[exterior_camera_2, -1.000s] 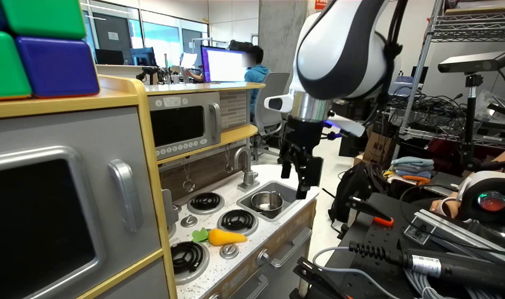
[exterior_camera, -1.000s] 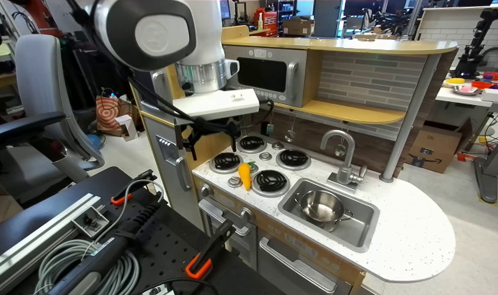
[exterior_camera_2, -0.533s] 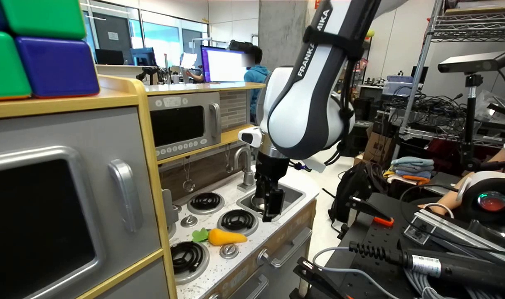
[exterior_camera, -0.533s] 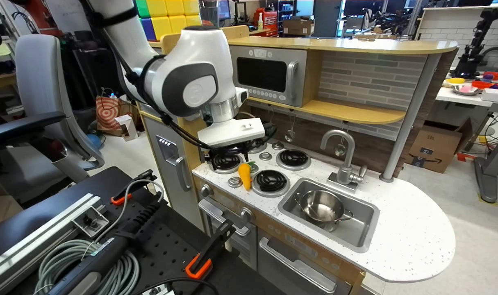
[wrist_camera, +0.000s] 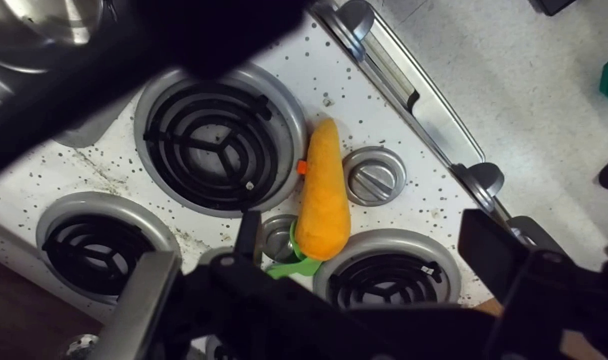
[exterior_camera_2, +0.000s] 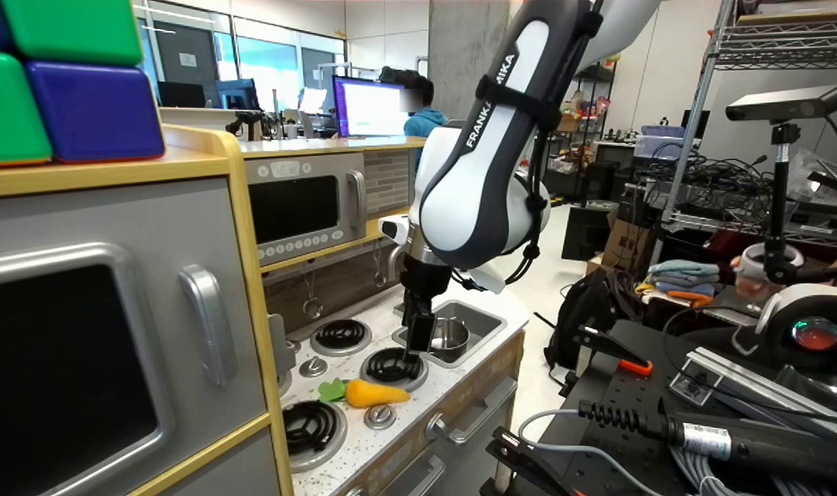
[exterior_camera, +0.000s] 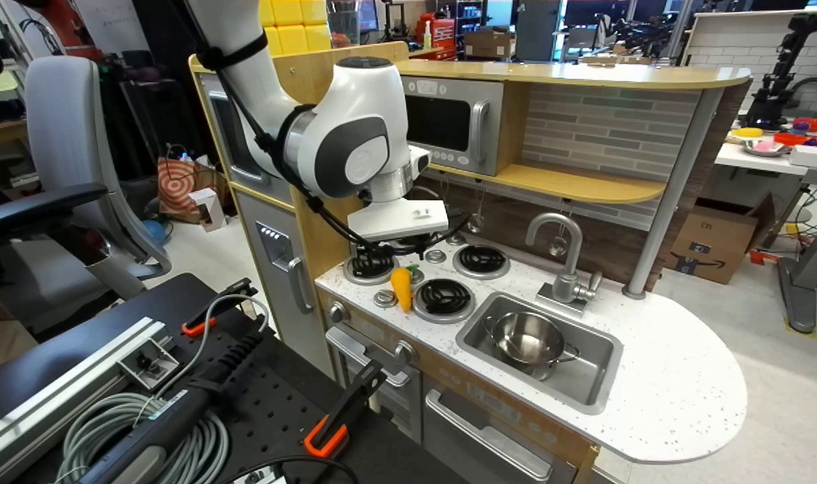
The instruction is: Put the carrot plush in the pot
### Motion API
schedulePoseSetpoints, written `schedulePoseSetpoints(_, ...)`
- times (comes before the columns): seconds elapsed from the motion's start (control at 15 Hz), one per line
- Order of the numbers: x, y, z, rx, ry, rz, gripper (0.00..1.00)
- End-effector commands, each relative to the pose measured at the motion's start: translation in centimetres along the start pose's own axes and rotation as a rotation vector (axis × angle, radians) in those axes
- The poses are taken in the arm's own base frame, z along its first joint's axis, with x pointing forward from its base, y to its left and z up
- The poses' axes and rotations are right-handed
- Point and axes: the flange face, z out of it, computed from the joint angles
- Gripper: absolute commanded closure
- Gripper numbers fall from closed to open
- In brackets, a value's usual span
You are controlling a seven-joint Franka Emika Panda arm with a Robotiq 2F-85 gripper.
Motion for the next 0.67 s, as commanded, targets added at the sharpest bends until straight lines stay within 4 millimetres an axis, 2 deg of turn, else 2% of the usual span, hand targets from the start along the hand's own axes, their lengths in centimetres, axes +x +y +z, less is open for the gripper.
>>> schedulePoseSetpoints(0.0, -0.1, 0.0, 0.0, -0.002, -0.004, 0.001, 0.00)
schedulePoseSetpoints(0.13, -0.2, 0.0, 0.0, -0.018, -0.003, -0.002, 0.00)
schedulePoseSetpoints(0.27, -0.2, 0.4, 1.2, -0.039, -0.017, -0.005, 0.00)
schedulePoseSetpoints(0.4, -0.3, 0.8, 2.7, -0.066, -0.034, -0.005, 0.00)
schedulePoseSetpoints(0.6, 0.5, 0.5, 6.1, -0.060, -0.058, -0.012, 0.00)
